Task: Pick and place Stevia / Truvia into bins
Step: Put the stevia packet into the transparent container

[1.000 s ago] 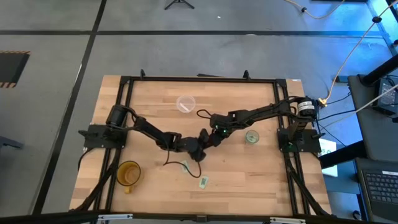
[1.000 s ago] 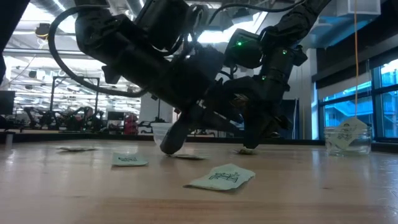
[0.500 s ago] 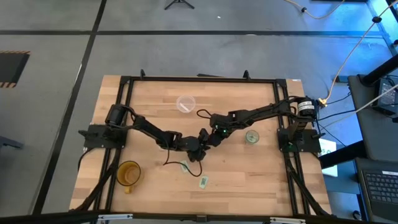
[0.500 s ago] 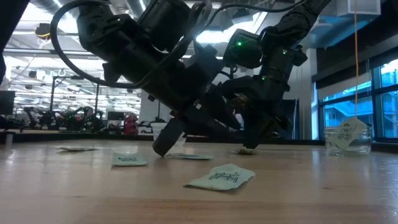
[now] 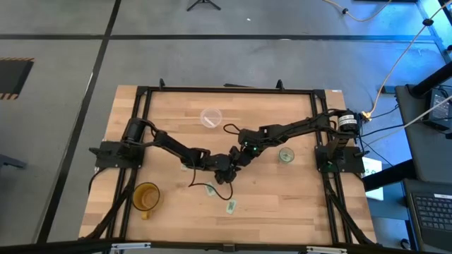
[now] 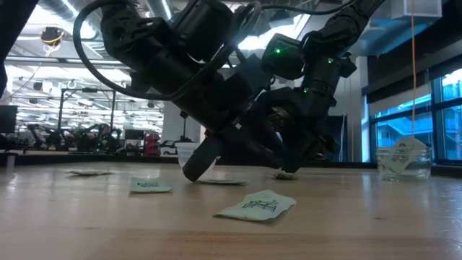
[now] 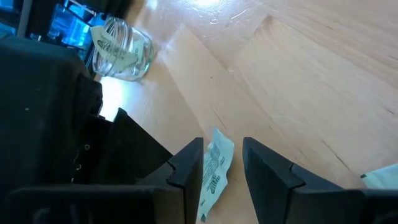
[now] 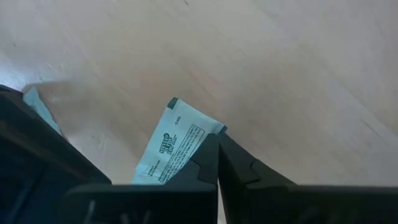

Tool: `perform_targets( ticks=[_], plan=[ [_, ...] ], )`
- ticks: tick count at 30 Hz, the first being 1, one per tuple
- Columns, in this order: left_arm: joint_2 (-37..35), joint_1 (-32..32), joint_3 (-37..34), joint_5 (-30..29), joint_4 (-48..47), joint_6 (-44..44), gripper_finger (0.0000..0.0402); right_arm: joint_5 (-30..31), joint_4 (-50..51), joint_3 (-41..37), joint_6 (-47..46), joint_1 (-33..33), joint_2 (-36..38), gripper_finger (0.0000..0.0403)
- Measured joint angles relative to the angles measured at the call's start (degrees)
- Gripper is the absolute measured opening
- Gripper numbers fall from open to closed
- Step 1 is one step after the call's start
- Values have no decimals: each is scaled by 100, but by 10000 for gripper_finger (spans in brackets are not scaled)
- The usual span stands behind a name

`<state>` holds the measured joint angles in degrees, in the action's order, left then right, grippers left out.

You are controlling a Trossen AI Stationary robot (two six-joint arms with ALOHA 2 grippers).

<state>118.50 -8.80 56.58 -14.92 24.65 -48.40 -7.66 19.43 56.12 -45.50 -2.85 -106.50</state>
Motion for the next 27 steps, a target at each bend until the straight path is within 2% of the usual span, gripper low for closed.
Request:
perform_targets(
  ticks=[8, 14, 18, 23, 27],
  plan=[
    [0, 15, 11, 13, -66, -107, 107, 4, 61, 9, -98, 0, 0, 1],
    [0, -119, 24, -316, -192, 130, 107, 4, 65, 9, -272, -2, 0, 1],
    [0, -184, 24, -651, -354, 831, 107, -3, 61, 9, -401, -4, -1, 1],
    [7, -147, 24, -448, -615, 2143, 106, -12, -56, 2, -387, -4, -2, 1],
    [14, -92, 22, -376, -638, 2332, 106, -24, -79, 2, -386, -4, -7, 1]
  ],
)
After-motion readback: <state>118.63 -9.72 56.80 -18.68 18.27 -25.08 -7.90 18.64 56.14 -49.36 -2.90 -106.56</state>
